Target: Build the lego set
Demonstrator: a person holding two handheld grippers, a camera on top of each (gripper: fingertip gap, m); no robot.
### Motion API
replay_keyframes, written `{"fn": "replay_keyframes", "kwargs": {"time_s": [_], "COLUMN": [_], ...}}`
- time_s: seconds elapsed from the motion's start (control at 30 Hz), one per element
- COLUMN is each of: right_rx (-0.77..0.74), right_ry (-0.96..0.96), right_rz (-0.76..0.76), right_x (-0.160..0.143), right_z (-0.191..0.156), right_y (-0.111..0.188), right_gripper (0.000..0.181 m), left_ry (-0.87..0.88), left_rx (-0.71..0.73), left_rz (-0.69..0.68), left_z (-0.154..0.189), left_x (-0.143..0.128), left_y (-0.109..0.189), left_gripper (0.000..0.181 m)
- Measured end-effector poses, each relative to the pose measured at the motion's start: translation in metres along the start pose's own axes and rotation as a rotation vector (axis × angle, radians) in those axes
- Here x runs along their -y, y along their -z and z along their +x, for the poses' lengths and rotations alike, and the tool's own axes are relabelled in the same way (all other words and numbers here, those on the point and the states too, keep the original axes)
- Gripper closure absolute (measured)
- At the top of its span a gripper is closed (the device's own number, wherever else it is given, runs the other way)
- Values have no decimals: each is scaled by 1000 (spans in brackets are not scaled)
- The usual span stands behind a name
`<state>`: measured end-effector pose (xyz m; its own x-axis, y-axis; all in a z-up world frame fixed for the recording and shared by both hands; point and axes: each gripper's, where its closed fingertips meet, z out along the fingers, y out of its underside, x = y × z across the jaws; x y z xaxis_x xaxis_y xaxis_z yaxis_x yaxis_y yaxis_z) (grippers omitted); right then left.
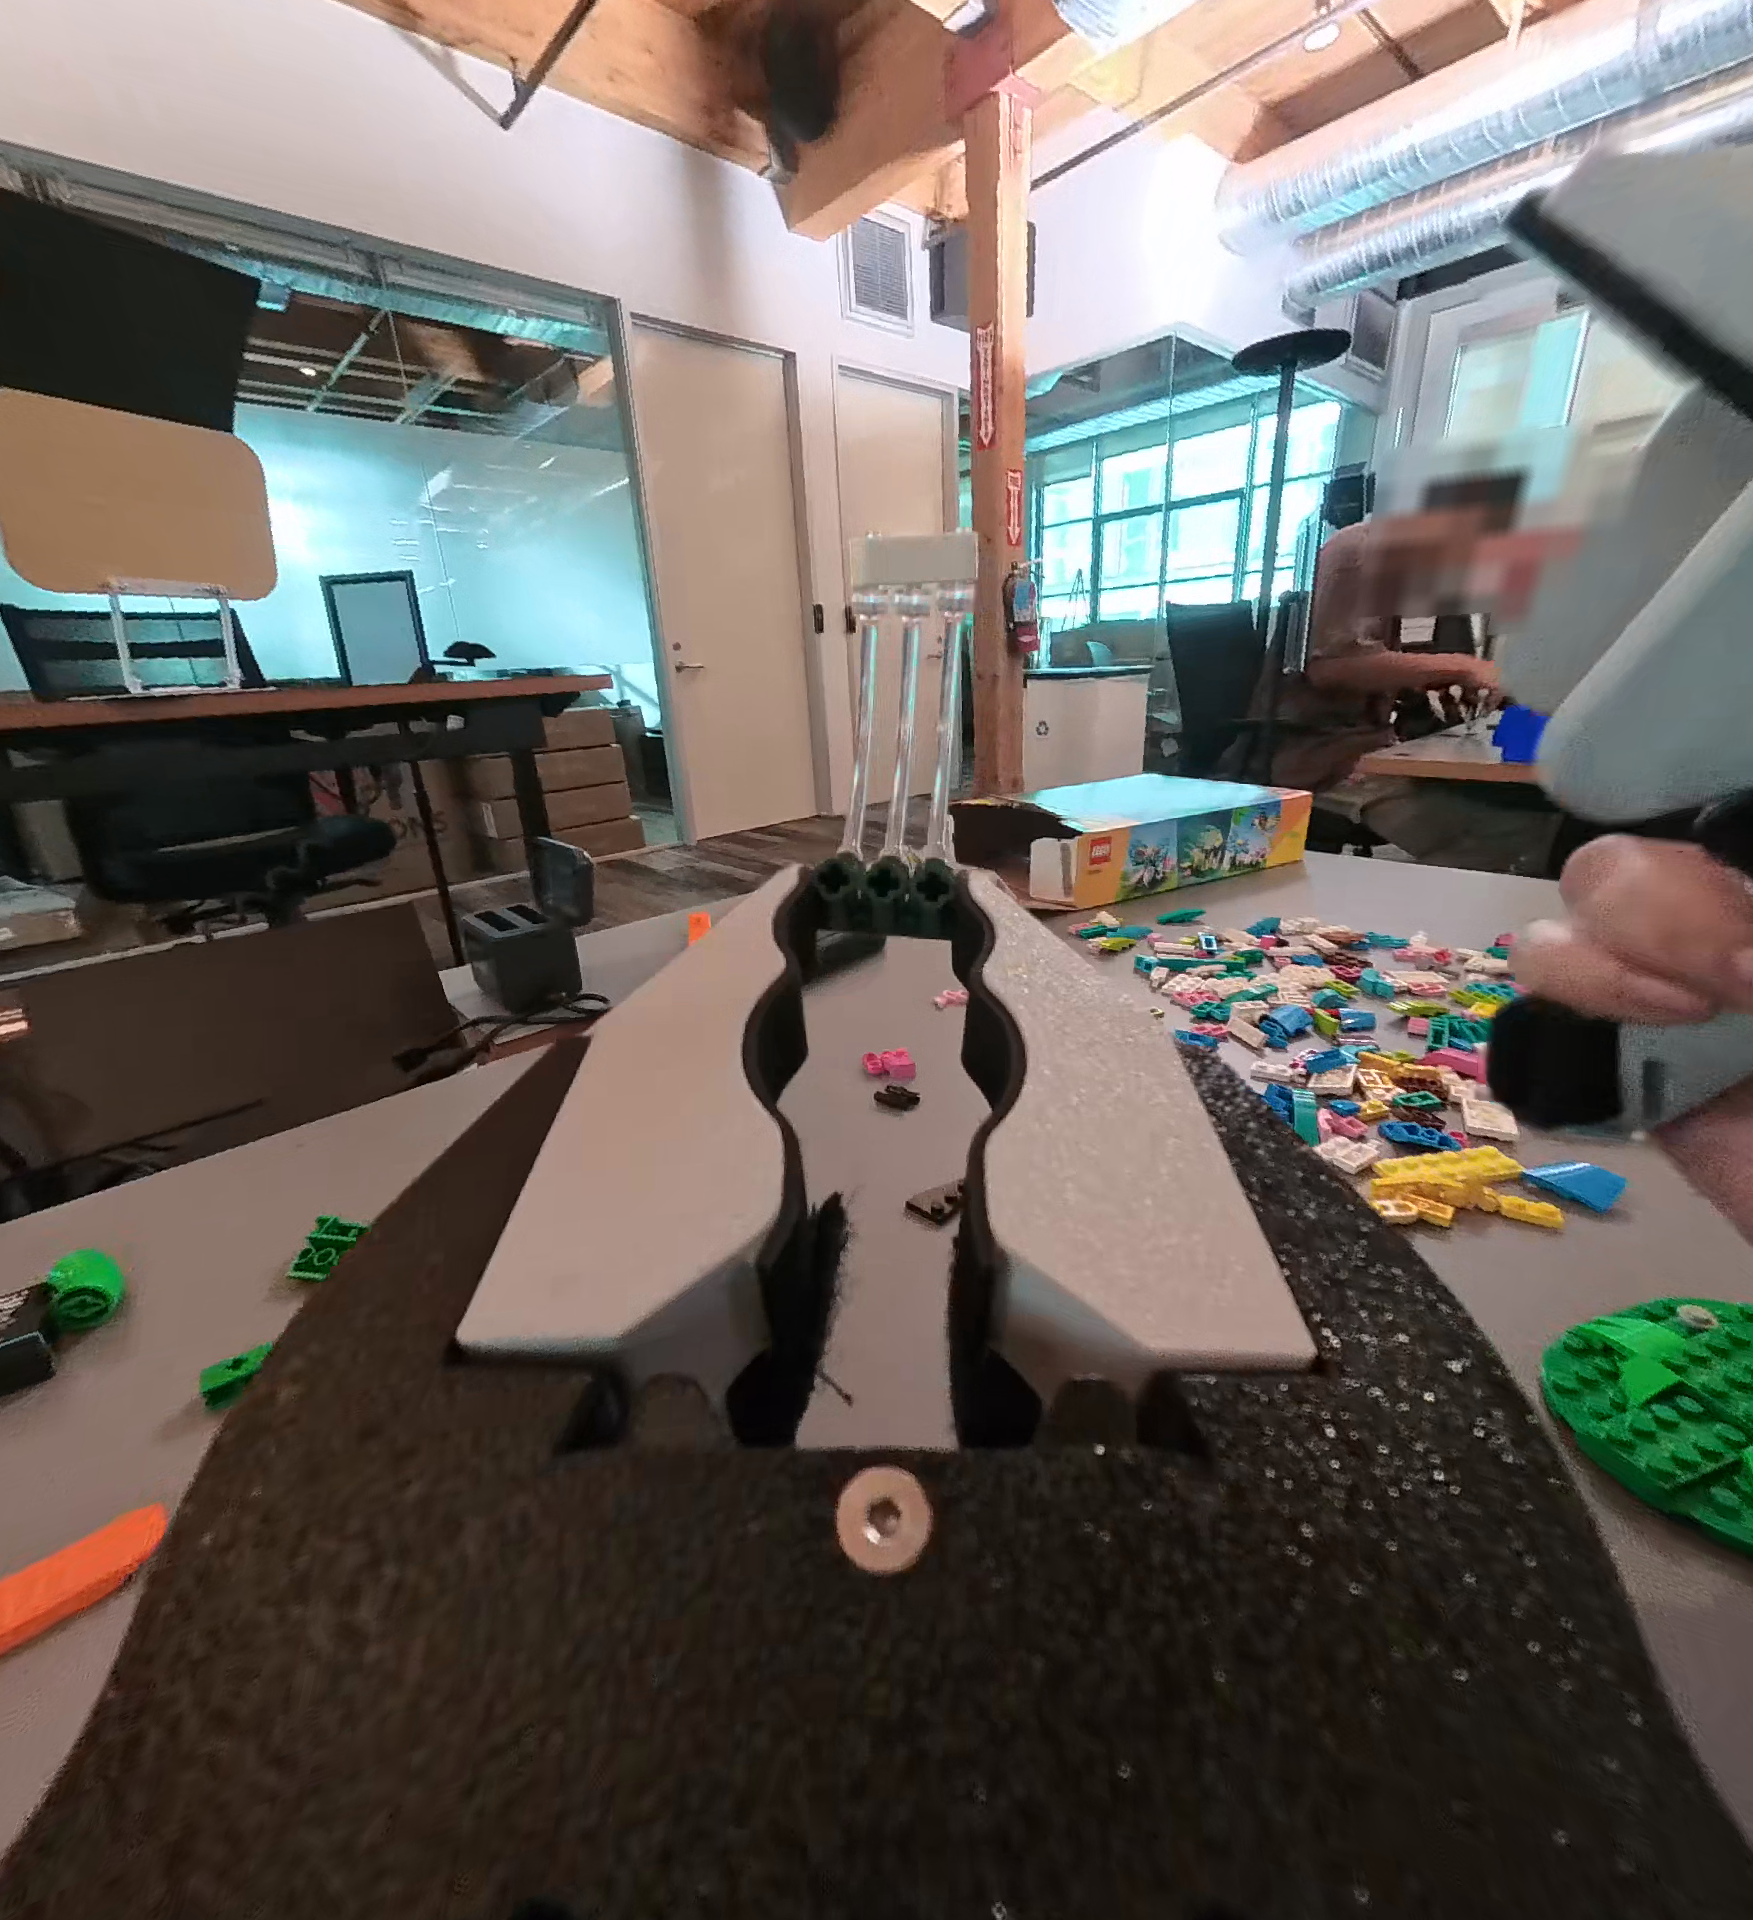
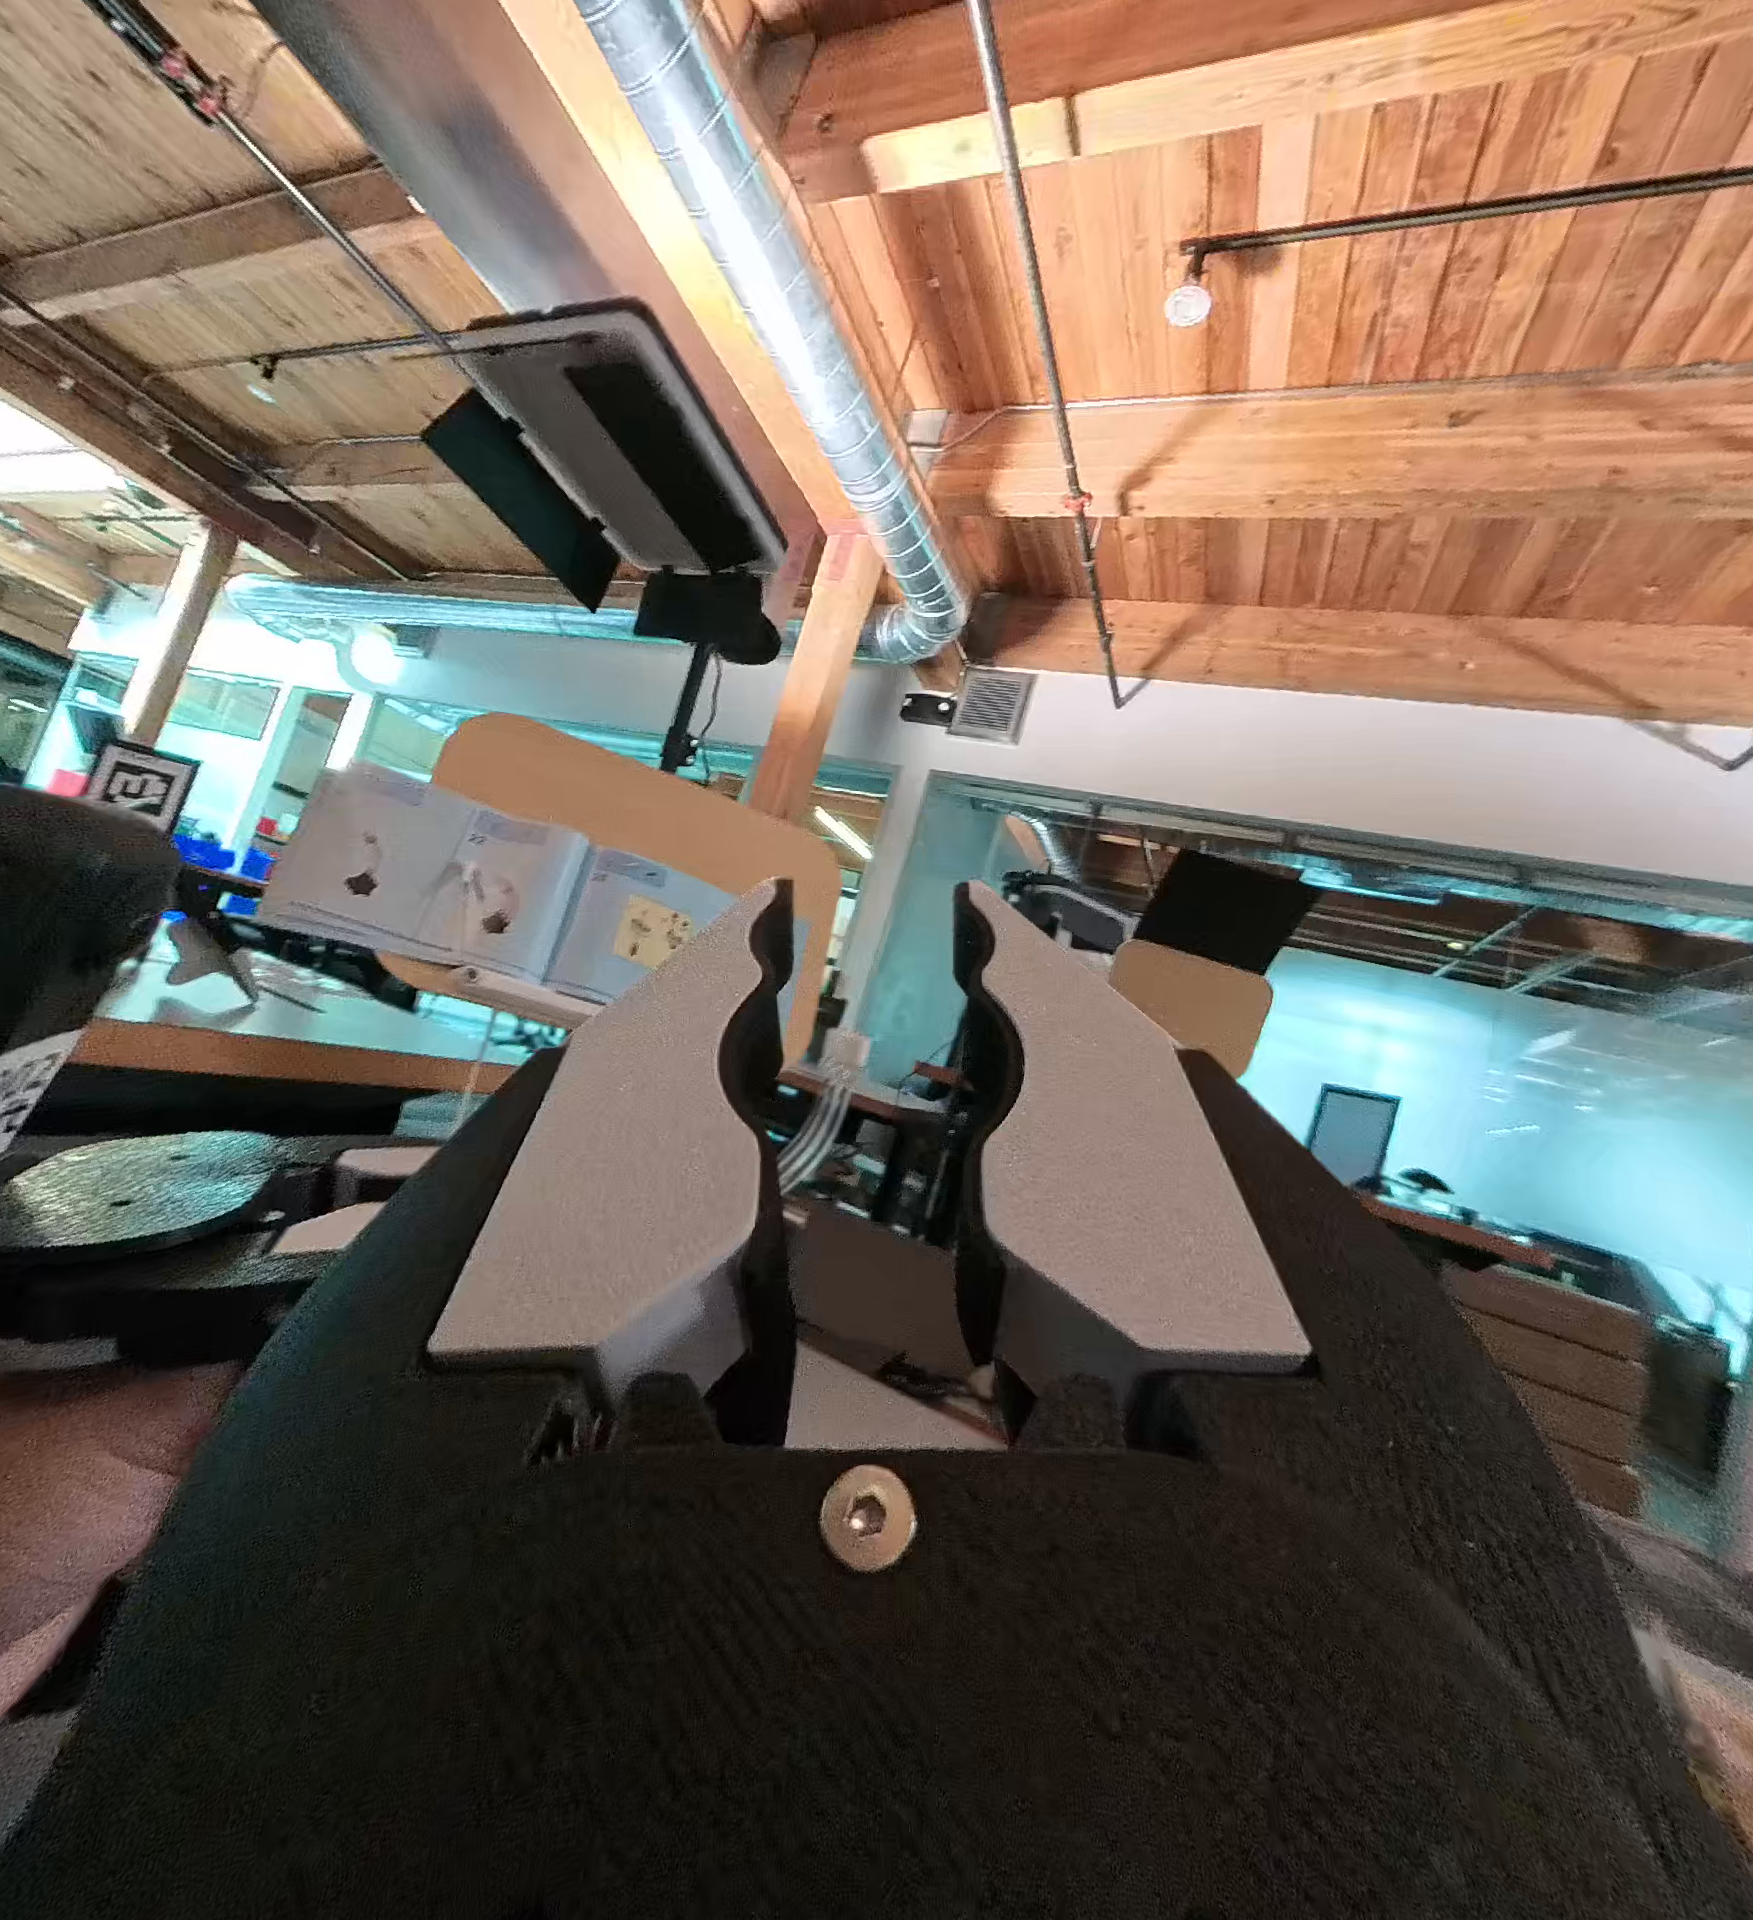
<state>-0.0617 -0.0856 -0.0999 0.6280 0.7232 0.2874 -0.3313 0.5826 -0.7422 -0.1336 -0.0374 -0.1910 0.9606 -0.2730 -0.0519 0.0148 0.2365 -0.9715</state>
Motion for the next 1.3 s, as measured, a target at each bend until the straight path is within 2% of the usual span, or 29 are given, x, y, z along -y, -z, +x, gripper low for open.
{"fn": "replay_keyframes", "kwargs": {"time_s": [0.17, 0.5, 0.7, 1.0, 1.3], "right_rx": [68, 120, 137, 191, 181], "right_ry": [-34, 18, -86, -96, -86], "right_rz": [-22, -49, -27, -42, -61], "right_x": [-10, -21, -19, -27, -35], "right_z": [-16, -34, -35, -48, -47], "right_y": [14, 18, 20, 22, 22], "right_gripper": [151, 151, 156, 156, 156], "left_ry": [-29, -82, -96, -85, -86], "left_rx": [0, -19, 42, 38, 28], "left_rz": [11, 21, -58, -48, -50], "left_z": [5, 17, 11, 9, 10], "left_x": [-3, -11, -29, -28, -29], "left_y": [-1, -3, -10, -6, -7], "left_gripper": [158, 158, 158, 158, 158]}}
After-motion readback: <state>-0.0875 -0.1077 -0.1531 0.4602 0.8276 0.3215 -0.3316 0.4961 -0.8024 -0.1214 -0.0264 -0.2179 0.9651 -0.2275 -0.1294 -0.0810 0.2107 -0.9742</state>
